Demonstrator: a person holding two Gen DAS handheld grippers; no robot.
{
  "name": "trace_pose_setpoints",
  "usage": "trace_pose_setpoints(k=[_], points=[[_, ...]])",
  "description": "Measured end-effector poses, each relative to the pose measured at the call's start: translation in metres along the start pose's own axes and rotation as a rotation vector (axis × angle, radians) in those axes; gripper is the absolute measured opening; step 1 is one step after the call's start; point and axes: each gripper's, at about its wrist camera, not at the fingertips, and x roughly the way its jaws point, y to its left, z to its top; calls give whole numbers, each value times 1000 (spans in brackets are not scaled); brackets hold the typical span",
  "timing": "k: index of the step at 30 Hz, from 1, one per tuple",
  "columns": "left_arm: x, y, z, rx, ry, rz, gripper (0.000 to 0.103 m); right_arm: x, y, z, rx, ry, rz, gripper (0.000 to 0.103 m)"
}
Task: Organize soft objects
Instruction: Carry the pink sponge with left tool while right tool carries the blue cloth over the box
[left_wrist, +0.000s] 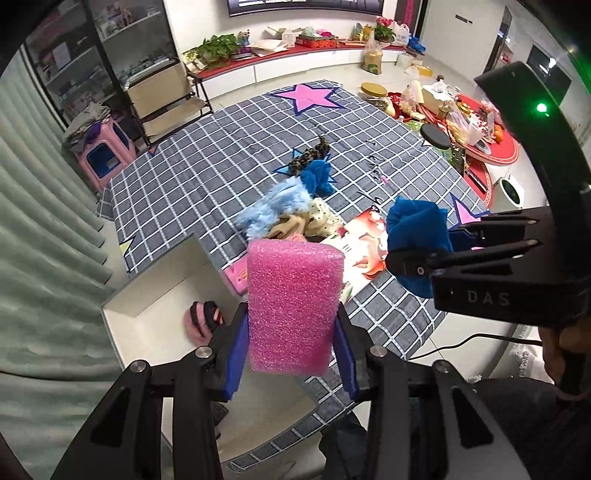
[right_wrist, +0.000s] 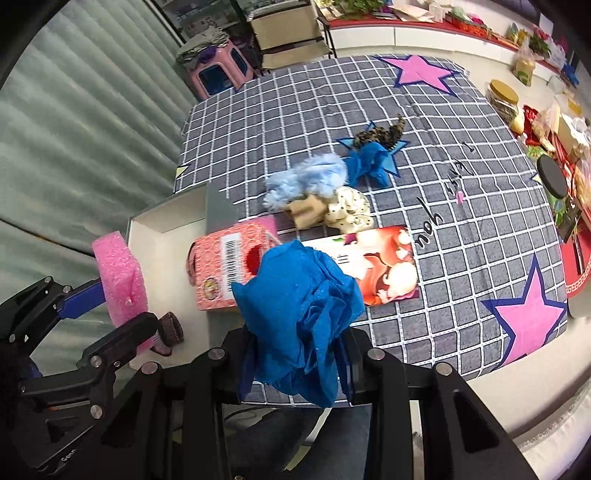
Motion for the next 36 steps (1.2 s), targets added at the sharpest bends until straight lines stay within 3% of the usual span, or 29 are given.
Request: trace_pose_setpoints(k=[13,36], points=[[-7,34,-27,-123,-15,43,45,-8,53,-7,-169,-12,-24,36],[-8,63,-54,-244,-22,72,45,-1,108,-8,-397,4,-62,36]])
